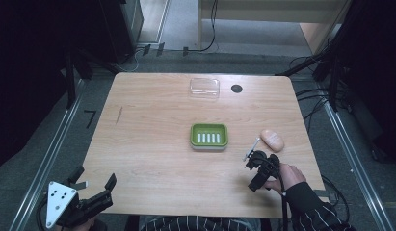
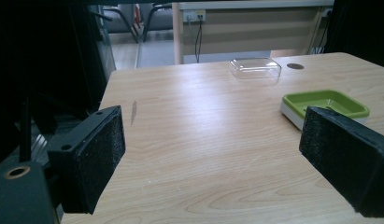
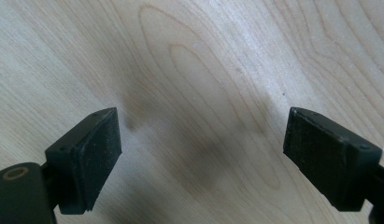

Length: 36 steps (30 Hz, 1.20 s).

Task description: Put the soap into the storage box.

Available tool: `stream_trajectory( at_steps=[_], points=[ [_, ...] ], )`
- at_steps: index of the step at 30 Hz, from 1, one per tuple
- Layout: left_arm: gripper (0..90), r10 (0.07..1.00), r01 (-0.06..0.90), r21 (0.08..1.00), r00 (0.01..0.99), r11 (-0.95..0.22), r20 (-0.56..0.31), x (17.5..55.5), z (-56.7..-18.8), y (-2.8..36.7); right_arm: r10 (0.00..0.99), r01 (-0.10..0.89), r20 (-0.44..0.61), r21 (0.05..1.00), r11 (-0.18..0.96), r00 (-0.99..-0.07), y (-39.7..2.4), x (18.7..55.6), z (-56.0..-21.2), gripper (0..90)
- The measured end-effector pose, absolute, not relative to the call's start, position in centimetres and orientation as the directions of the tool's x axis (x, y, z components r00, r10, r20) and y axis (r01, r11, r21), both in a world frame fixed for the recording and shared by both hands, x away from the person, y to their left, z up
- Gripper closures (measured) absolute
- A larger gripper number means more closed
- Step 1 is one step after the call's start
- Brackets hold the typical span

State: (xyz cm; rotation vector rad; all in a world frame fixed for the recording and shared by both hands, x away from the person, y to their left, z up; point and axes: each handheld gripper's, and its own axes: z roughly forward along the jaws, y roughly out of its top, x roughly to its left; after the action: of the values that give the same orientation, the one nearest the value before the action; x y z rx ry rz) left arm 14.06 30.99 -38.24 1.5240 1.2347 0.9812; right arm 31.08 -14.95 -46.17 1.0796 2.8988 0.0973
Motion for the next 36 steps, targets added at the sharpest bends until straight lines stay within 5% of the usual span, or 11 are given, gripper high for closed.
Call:
stream_trajectory(
  at_steps=[36],
  points=[
    [7.2, 0.985, 0.264, 0.961, 0.166, -0.086, 0.043, 13.7, -38.3, 31.1, 0.680, 0.667, -0.080, 0.137, 0.732, -0.729, -16.3, 33.1, -44.0, 11.1]
  ],
)
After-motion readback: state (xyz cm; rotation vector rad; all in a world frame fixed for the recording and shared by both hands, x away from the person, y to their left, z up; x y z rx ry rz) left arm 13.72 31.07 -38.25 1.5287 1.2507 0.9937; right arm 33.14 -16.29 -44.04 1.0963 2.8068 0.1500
